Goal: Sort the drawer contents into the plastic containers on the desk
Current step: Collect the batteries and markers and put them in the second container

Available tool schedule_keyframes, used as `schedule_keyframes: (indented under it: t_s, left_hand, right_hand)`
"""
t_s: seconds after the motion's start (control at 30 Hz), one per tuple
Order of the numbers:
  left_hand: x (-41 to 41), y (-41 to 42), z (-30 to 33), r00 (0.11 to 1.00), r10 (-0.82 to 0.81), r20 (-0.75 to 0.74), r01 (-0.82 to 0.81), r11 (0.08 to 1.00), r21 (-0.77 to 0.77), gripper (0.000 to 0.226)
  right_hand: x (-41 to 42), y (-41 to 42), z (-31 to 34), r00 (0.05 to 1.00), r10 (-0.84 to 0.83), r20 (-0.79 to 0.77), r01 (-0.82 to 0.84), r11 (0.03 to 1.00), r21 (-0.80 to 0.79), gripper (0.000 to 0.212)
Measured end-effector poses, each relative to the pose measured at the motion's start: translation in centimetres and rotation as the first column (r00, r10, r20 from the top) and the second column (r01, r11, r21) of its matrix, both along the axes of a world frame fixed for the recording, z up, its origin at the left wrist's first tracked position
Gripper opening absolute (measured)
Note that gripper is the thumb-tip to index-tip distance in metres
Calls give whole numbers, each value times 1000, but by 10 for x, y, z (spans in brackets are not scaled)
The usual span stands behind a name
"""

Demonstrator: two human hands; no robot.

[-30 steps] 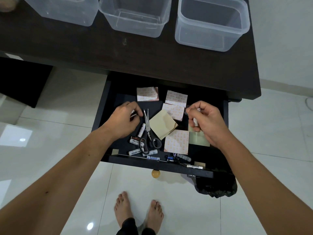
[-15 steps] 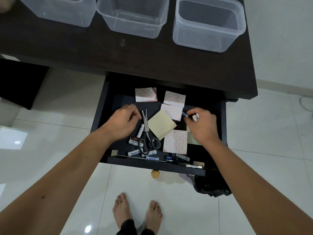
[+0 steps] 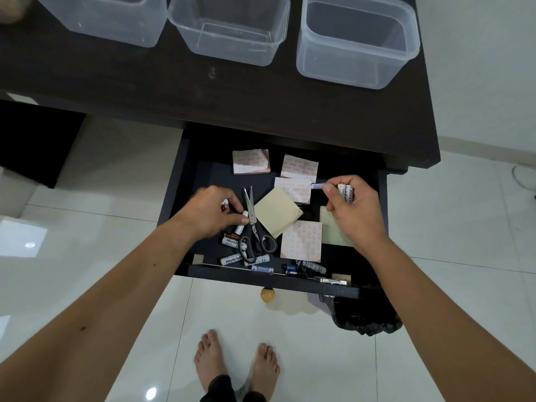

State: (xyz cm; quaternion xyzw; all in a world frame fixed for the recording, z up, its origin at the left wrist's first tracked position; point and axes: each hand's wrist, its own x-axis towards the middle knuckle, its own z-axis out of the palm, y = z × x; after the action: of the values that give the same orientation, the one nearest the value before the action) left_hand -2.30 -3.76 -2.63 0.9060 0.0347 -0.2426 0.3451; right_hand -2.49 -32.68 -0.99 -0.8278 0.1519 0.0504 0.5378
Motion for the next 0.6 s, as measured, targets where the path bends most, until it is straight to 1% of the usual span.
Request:
schedule_keyframes:
  t_s: [0.1,0.17,0.23,0.33,0.43,0.6]
  left_hand:
    - [-1,-1,1,1000,-29,-12,29,1000,4,16]
    - [-1,-2,2,999,-44,-15,44,999,11,14]
    - [0,-3,2,999,-49,-22,49,999,7,12]
    - [-1,-4,0,997,-80,-10,80,997,18,9]
    - [-2,-5,0,992,-119,43,118,993,17,9]
    - [-1,-3,-5,987,-144,65,148,988,-55,4]
  right_hand:
    - [-1,4,5,1000,2,24,-7,973,232,4]
    - [-1,5,7,1000,1,20,-7,944,329,8]
    - [-1,4,7,1000,19,-9,-14,922,387,11]
    - [-2,3,8,993,81,-88,-35,899,437,15]
    - [-6,6,10,975,166,-146,-79,879,471,18]
    - [-9,8,12,958,235,-166,-135,876,463,16]
